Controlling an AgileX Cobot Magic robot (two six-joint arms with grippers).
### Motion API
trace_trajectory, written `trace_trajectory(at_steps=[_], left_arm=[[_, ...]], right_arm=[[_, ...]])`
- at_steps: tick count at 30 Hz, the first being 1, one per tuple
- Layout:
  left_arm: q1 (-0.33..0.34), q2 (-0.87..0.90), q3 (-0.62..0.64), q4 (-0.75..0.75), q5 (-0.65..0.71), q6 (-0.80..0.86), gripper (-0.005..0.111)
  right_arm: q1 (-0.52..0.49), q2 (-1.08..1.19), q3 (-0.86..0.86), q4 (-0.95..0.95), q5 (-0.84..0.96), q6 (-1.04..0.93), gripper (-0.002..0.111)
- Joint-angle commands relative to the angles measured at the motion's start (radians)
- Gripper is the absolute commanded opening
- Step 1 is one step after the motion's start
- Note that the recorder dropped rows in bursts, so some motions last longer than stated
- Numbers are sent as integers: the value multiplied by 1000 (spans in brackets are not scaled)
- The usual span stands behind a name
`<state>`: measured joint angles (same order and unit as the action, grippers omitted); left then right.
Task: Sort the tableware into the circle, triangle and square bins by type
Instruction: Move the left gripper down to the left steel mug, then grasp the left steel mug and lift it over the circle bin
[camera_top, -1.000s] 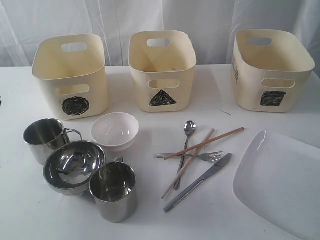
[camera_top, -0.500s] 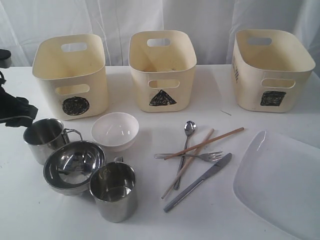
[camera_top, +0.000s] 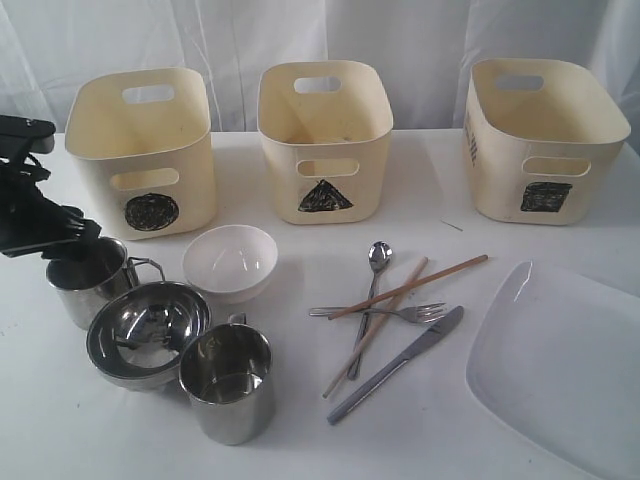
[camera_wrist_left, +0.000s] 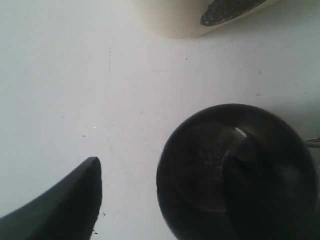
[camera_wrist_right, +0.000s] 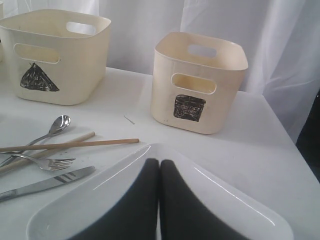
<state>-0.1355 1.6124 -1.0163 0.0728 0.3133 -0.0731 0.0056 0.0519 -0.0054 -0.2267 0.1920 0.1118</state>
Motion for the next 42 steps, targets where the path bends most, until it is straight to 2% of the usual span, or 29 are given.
trace_trajectory(at_steps=[1, 7, 9, 11, 15, 17, 27, 34, 38, 42], left_arm=[[-4, 42, -3, -4, -7, -10, 71], [-4, 102, -3, -4, -44, -10, 71], [-4, 123, -3, -4, -56, -10, 67], [-4, 135, -3, -4, -75, -10, 53], [-4, 140, -3, -4, -78, -10, 11], [-4, 138, -3, -4, -43, -10, 0], [-4, -117, -3, 9, 76, 27, 0], [-4, -305, -44, 49, -2, 27, 0], [-4, -284, -145, 70, -60, 27, 0], [-4, -175, -279, 84, -63, 27, 0]], right_arm=[[-6, -6, 5, -3, -6, -4, 0], [-6, -6, 5, -3, -6, -4, 0], [-6, -6, 5, -3, -6, -4, 0], [-6, -6, 5, -3, -6, -4, 0], [-6, -6, 5, -3, -6, -4, 0], [-6, -6, 5, -3, -6, -4, 0], [-6, -6, 5, -3, -6, -2, 0], [-6, -6, 5, -3, -6, -2, 0], [-6, -6, 5, -3, -6, -2, 0], [-6, -6, 5, -3, -6, -2, 0]])
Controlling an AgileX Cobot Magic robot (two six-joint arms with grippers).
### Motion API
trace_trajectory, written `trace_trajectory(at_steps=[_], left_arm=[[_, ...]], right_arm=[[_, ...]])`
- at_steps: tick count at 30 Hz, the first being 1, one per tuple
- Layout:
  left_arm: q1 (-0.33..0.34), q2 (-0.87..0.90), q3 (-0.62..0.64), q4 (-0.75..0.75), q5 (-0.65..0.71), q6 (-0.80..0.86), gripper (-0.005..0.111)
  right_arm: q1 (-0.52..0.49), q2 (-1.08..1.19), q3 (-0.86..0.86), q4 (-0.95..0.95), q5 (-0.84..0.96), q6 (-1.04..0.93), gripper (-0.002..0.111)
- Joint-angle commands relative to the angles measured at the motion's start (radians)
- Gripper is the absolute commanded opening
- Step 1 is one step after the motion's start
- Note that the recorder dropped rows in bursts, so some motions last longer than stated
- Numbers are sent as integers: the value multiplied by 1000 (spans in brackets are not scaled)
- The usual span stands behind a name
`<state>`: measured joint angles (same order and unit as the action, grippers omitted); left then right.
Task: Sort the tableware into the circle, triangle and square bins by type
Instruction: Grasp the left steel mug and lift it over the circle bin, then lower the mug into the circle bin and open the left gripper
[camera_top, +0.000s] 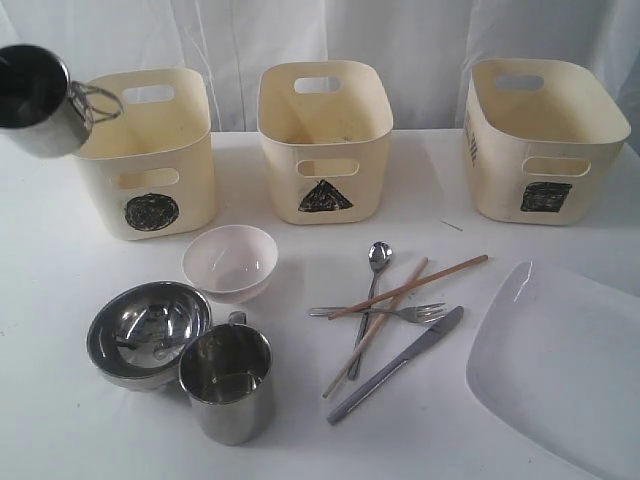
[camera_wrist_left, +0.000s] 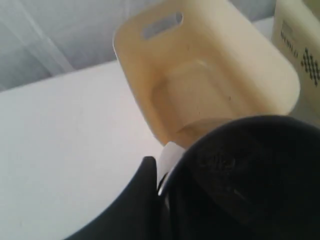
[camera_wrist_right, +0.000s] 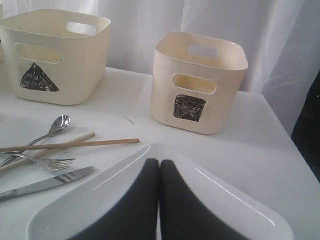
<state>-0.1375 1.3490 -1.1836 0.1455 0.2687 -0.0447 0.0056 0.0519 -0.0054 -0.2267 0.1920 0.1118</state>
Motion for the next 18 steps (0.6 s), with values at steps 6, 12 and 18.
trace_trajectory(at_steps=[6, 12, 18], left_arm=[[-2, 312, -333, 12, -54, -2, 0], [-2, 546, -515, 12, -67, -8, 0], [-2, 673, -576, 12, -77, -8, 0]], right_arm=[[-6, -6, 5, -3, -6, -2, 0], [-6, -6, 5, -3, -6, -2, 0], [-6, -6, 5, -3, -6, -2, 0]])
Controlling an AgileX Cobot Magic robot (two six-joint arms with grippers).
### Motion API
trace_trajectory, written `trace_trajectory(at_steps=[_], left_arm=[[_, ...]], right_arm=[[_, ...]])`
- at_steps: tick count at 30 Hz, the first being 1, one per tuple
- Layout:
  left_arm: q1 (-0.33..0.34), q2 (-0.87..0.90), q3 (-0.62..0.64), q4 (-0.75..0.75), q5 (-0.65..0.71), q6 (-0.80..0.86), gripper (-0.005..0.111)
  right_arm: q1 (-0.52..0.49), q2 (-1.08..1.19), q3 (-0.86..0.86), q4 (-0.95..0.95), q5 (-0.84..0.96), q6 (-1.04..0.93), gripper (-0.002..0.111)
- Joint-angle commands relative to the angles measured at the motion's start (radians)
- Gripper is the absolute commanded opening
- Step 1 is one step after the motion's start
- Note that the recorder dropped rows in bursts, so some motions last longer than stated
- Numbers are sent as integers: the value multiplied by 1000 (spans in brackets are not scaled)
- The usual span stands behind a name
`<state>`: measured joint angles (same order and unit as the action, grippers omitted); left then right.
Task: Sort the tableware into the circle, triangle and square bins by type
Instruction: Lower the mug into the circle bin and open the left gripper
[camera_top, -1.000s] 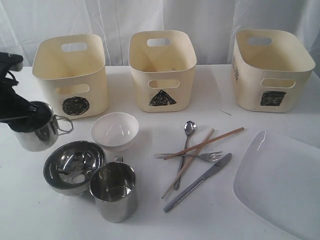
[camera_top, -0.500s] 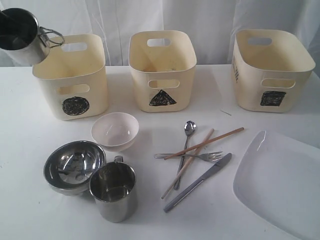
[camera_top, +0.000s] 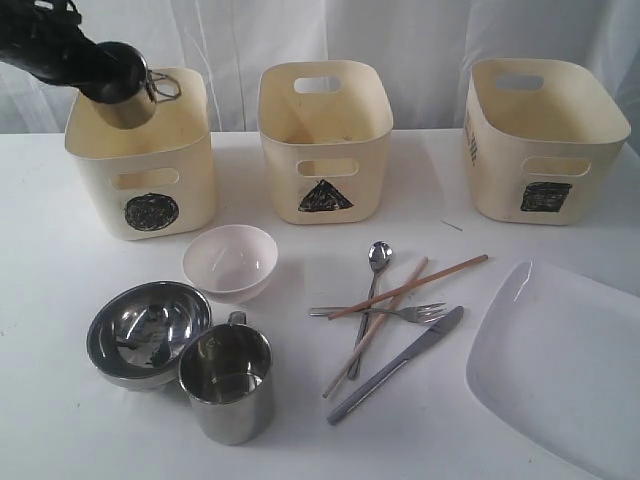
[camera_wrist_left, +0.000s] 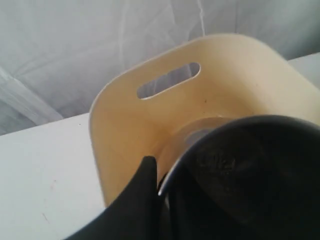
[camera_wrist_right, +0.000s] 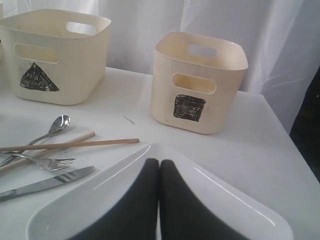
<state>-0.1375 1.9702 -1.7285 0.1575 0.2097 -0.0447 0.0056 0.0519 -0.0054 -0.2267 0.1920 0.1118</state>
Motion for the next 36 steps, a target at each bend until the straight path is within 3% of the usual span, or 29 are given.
trace_trajectory(at_steps=[1, 7, 14, 16, 24, 31, 36], left_arm=[[-2, 61, -33, 0, -20, -8, 0], [-2, 90, -40, -30, -16, -11, 3], [-3, 86, -40, -90, -14, -11, 41], [-3, 77, -40, -108, 10, -11, 47], [-4, -37, -40, -158, 183, 4, 43], [-4, -184, -32, -245, 456, 114, 41], [-4, -306, 80, -367, 521, 227, 41]], right_arm=[[-6, -6, 5, -3, -6, -2, 0], [-6, -6, 5, -3, -6, -2, 0], [-6, -6, 5, -3, -6, -2, 0], [-6, -6, 5, -3, -6, -2, 0], [-6, -6, 5, -3, -6, -2, 0], [-6, -6, 5, -3, -6, -2, 0], [-6, -6, 5, -3, -6, -2, 0]])
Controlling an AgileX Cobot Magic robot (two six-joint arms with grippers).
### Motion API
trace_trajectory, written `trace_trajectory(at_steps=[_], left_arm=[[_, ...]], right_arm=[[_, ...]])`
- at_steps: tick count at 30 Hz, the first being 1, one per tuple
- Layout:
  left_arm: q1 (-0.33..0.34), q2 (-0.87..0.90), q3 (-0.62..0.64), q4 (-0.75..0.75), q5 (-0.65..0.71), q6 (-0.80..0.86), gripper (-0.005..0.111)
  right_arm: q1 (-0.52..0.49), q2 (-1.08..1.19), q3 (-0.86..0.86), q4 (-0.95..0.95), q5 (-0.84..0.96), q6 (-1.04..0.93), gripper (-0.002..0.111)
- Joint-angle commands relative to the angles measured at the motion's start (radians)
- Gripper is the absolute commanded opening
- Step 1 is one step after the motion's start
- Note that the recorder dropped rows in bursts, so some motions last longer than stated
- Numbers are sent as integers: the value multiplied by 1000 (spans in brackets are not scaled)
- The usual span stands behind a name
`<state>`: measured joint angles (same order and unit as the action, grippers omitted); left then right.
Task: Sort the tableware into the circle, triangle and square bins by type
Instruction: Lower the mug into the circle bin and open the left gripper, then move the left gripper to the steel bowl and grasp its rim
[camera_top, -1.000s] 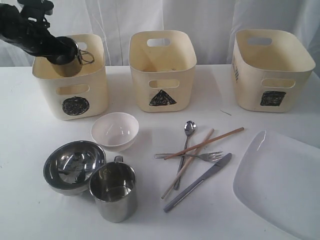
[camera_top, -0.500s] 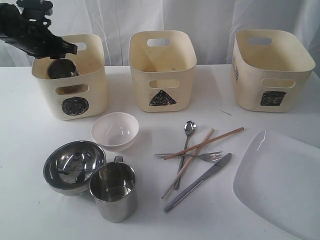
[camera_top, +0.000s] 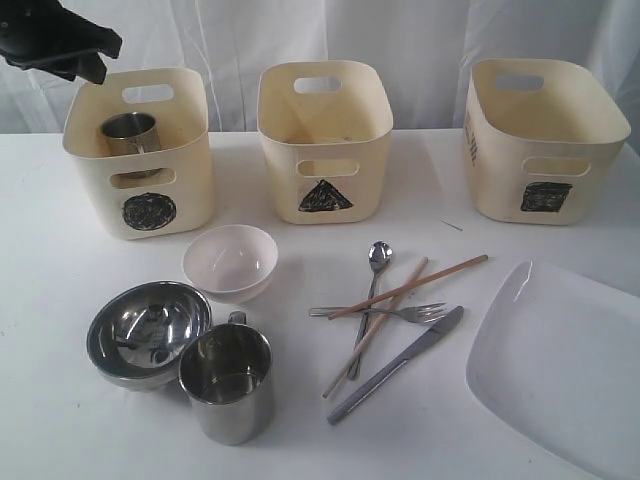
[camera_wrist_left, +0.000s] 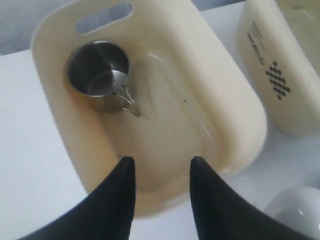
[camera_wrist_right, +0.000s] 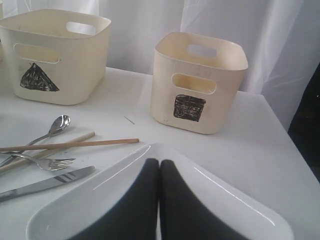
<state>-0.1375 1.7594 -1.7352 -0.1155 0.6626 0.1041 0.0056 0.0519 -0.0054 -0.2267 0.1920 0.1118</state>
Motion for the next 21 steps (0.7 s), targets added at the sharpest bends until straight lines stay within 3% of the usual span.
trace_trajectory(at_steps=[1, 14, 21], left_arm=[[-4, -119, 115, -102, 69, 88, 41], [-4, -386, 573, -124, 45, 148, 42], [-4, -396, 737, -275, -21, 285, 42]], right_arm=[[-6, -6, 5, -3, -6, -2, 0], [-6, -6, 5, -3, -6, -2, 0], [-6, -6, 5, -3, -6, -2, 0]])
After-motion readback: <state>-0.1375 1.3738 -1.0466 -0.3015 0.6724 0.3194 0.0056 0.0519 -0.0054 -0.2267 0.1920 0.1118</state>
